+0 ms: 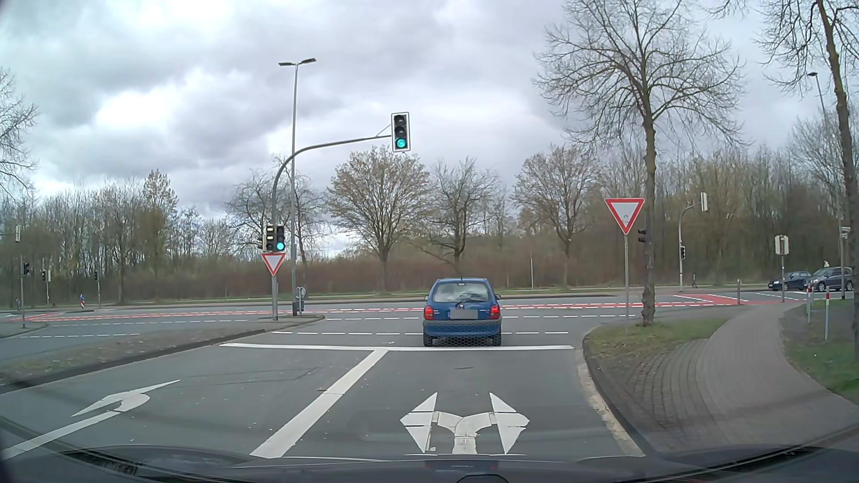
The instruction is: Follow the waypoints while adhering to traffic rules and regulations
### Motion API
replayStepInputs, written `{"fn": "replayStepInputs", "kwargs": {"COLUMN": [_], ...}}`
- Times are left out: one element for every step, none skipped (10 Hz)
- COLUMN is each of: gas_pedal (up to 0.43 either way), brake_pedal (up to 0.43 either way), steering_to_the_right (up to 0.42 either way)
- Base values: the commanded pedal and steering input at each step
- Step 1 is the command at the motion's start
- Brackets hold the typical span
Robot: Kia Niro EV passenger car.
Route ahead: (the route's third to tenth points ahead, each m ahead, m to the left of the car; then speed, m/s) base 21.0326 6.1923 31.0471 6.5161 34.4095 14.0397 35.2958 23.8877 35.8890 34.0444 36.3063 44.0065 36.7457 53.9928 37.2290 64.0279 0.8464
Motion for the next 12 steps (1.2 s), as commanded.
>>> {"fn": "replayStepInputs", "kwargs": {"gas_pedal": [0.130, 0.169, 0.189, 0.197, 0.197, 0.209, 0.228, 0.248, 0.268, 0.287, 0.287, 0.299], "brake_pedal": [0.000, 0.000, 0.000, 0.000, 0.000, 0.000, 0.000, 0.000, 0.000, 0.000, 0.000, 0.000], "steering_to_the_right": [0.005, 0.005, 0.005, 0.005, 0.005, 0.005, 0.005, 0.005, 0.005, 0.005, 0.005, 0.005]}}
